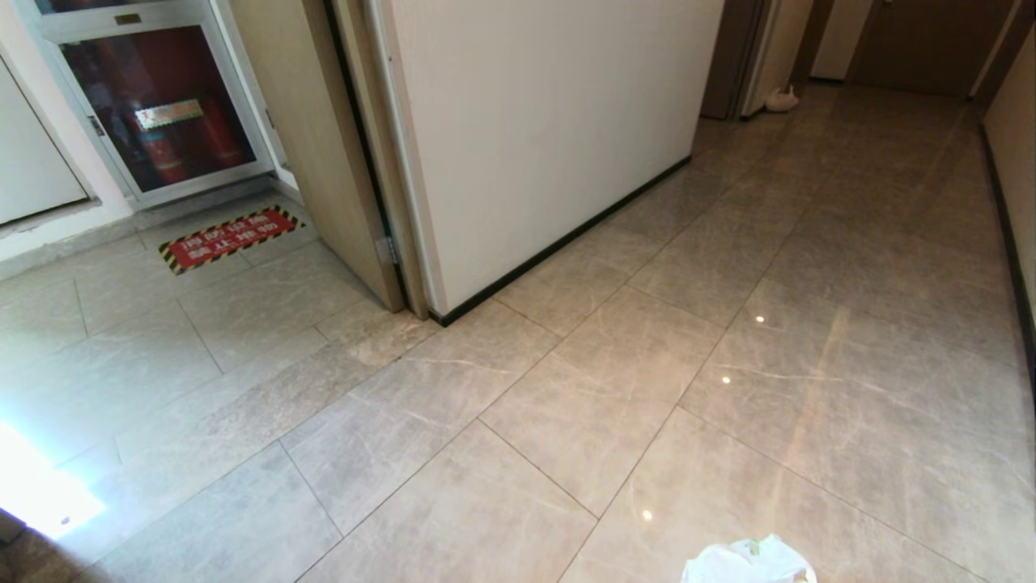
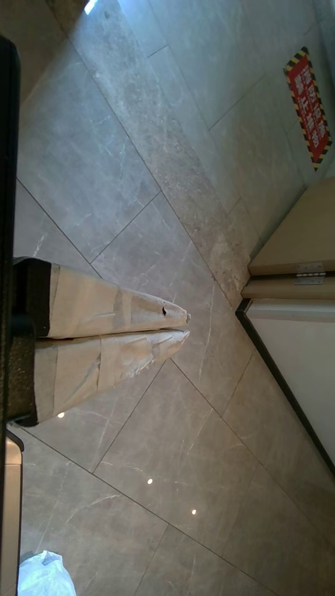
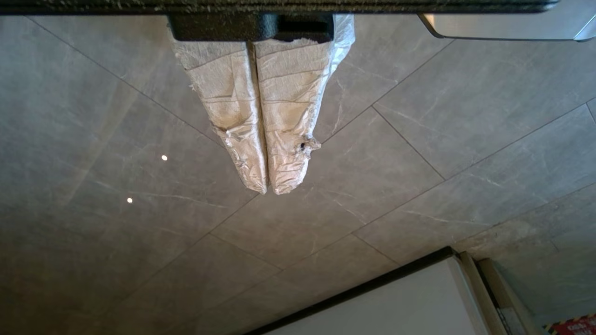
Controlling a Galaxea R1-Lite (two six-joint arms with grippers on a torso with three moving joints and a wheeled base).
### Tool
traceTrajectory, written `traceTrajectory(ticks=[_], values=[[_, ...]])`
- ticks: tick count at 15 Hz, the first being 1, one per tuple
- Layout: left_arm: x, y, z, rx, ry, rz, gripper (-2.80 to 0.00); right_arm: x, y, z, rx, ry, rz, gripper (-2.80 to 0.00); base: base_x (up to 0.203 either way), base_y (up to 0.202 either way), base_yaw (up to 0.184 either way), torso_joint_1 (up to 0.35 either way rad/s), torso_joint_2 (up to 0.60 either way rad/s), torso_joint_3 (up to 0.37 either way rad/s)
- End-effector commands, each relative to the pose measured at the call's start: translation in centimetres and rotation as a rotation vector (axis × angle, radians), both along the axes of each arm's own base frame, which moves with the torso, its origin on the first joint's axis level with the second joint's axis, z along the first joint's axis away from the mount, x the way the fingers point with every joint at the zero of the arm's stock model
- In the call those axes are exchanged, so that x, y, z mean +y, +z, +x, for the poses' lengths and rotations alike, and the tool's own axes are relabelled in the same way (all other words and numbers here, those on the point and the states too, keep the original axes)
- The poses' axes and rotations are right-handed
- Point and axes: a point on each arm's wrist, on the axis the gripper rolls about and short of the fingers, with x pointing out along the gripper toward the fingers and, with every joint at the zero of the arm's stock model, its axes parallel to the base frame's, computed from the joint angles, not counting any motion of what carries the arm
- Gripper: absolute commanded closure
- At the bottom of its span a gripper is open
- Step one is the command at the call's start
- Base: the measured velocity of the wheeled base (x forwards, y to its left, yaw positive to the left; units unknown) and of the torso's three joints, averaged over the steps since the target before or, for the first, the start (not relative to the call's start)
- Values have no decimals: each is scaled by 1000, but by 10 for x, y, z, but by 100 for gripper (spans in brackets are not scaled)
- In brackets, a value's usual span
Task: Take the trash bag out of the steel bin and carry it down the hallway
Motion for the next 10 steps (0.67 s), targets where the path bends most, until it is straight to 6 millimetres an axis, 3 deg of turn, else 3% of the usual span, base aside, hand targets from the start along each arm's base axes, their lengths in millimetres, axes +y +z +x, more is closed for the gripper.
traceTrajectory(ticks=[1,6,10], values=[[0,0,0,0,0,-1,0,0,0,0,0,1,0,0,0,0,0,-1,-1,199],[0,0,0,0,0,1,0,0,0,0,0,1,0,0,0,0,0,-1,4,206],[0,0,0,0,0,2,0,0,-1,0,3,1,3,0,0,0,0,4,2,70]])
